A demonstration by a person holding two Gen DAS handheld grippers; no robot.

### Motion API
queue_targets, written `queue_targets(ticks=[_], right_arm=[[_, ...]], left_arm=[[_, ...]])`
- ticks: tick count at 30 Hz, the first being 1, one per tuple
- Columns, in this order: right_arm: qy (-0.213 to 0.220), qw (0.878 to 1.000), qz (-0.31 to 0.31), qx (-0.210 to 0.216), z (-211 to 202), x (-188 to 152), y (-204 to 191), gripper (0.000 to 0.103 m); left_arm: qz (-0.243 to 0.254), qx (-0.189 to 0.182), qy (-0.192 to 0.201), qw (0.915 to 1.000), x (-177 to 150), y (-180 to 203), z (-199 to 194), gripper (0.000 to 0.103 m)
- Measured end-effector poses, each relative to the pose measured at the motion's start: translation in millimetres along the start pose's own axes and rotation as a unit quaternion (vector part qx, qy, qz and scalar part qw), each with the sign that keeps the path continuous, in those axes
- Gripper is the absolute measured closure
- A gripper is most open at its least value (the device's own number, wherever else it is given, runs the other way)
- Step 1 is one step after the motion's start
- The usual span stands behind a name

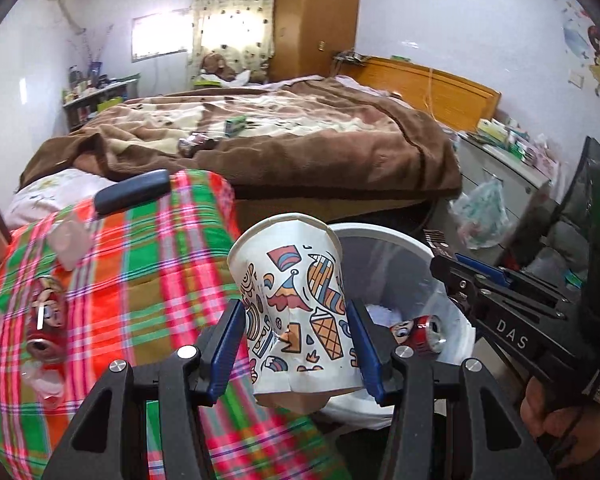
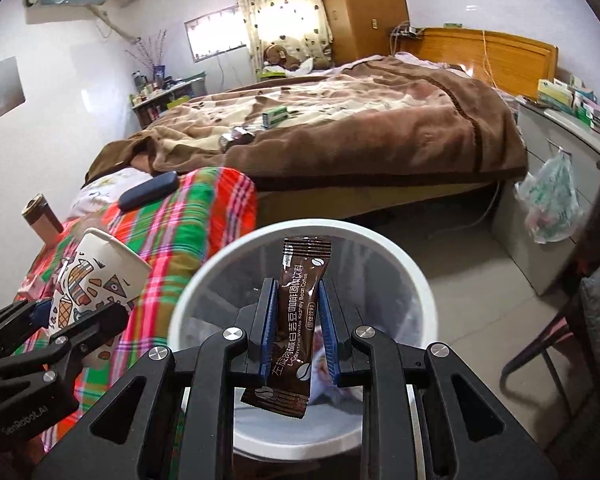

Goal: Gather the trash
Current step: 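Carry the sachet and paper cup over the bin and open both tools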

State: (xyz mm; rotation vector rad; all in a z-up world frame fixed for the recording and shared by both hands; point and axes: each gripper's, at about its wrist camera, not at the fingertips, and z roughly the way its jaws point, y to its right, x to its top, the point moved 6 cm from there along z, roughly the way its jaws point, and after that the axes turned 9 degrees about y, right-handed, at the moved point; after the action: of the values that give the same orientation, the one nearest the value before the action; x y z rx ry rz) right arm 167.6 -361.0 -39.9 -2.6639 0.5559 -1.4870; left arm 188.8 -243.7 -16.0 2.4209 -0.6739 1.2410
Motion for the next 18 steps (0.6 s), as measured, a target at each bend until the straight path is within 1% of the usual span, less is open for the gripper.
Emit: queue_targets(ticks=[2, 7, 11, 13, 17, 18], right_arm=[[-0.006, 1.0, 0.005, -0.005, 4, -2, 8, 0.081], [-0.023, 1.0, 0.006, -0.01, 10, -9, 20, 0.081], [-0.041, 0.999, 0.003, -0.011, 17, -15, 26, 0.08], [-0.051, 0.999, 0.004, -0.004, 19, -19, 27, 0.08], [-0.057, 0.998, 0.002, -0.014, 20, -22, 30, 0.08], [-0.057, 0.998, 0.003, -0.016, 19, -23, 32, 0.077]], left_arm=[[0.001, -0.013, -0.008, 0.9999, -2, 9, 7, 0.05], [0.004, -0.018, -0.027, 0.9995, -10, 21, 26, 0.05], [0.009, -0.025, -0.047, 0.9985, -19, 27, 42, 0.046], [0.005, -0.026, -0.053, 0.9982, -23, 28, 46, 0.045], [0.002, -0.021, -0.059, 0.998, -25, 25, 50, 0.043], [0.0, -0.02, -0.059, 0.9981, -25, 24, 49, 0.042]])
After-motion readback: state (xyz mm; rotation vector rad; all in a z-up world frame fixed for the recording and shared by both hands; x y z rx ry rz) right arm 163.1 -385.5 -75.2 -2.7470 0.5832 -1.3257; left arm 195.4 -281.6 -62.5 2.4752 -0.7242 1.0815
